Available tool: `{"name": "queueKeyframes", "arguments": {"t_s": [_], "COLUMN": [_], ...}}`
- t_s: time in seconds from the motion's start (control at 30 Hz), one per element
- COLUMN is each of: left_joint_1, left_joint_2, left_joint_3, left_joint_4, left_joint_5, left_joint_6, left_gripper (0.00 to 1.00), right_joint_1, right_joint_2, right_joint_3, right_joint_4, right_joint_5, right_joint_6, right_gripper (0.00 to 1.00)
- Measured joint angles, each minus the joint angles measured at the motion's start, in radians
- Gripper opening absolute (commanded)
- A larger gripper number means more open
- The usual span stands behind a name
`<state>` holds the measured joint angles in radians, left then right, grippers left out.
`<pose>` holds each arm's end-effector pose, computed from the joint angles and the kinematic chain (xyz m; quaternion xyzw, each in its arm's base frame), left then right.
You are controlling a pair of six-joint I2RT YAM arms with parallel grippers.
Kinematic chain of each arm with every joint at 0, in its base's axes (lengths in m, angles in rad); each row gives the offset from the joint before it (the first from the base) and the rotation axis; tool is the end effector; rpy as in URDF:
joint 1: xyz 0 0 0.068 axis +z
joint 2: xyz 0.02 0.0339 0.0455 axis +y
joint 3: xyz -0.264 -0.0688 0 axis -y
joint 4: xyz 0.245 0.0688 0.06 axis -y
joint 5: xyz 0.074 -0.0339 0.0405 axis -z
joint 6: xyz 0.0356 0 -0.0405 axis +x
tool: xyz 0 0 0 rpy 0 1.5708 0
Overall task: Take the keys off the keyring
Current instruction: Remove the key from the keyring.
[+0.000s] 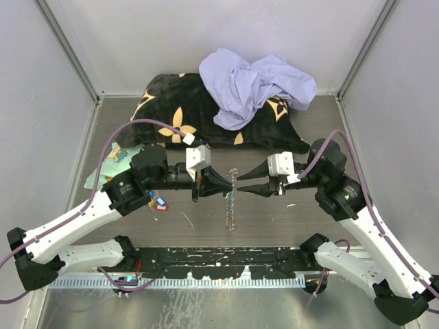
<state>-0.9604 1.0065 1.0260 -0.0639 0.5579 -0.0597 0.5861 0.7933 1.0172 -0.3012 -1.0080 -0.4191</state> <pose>0.1145 -0.1966 0.3967 0.4737 0.5426 -0.4981 0.4828 0.1109 0.1098 0.4074 -0.5970 0.4052 0.4028 0.5632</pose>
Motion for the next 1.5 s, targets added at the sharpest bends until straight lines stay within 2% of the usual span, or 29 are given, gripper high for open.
{"name": "queueKeyframes", "arguments": {"t_s": [0.3, 0.67, 0.93, 1.07, 1.17, 1.3, 1.33, 1.4, 1.5], "left_joint_1": [0.0, 0.0, 0.0, 0.0, -0.001, -0.001, -0.001, -0.001, 0.0], "left_joint_2": [0.127, 0.265, 0.323, 0.333, 0.34, 0.337, 0.329, 0.294, 0.181], "left_joint_3": [0.239, 0.447, 0.526, 0.547, 0.558, 0.555, 0.543, 0.497, 0.37], "left_joint_4": [-0.362, -0.612, -0.705, -0.731, -0.742, -0.731, -0.712, -0.644, -0.491], "left_joint_5": [0.014, 0.015, 0.016, 0.02, 0.023, 0.018, 0.013, 0.0, -0.026], "left_joint_6": [0.109, 0.181, 0.198, 0.204, 0.206, 0.187, 0.174, 0.144, 0.068], "left_gripper": [0.0, 0.0, 0.0, 0.0, 0.0, 0.17, 0.27, 0.37, 0.45], "right_joint_1": [0.001, 0.022, 0.031, 0.034, 0.034, 0.035, 0.035, 0.036, 0.04], "right_joint_2": [0.082, 0.115, 0.128, 0.131, 0.132, 0.132, 0.13, 0.124, 0.087], "right_joint_3": [0.079, 0.097, 0.104, 0.108, 0.111, 0.113, 0.113, 0.112, 0.089], "right_joint_4": [-0.238, -0.288, -0.295, -0.295, -0.298, -0.298, -0.298, -0.293, -0.241], "right_joint_5": [0.006, 0.021, 0.05, 0.059, 0.064, 0.07, 0.072, 0.077, 0.083], "right_joint_6": [-0.145, -0.158, -0.153, -0.151, -0.148, -0.146, -0.143, -0.127, -0.087], "right_gripper": [0.37, 0.32, 0.2, 0.02, 0.01, 0.01, 0.01, 0.01, 0.01]}}
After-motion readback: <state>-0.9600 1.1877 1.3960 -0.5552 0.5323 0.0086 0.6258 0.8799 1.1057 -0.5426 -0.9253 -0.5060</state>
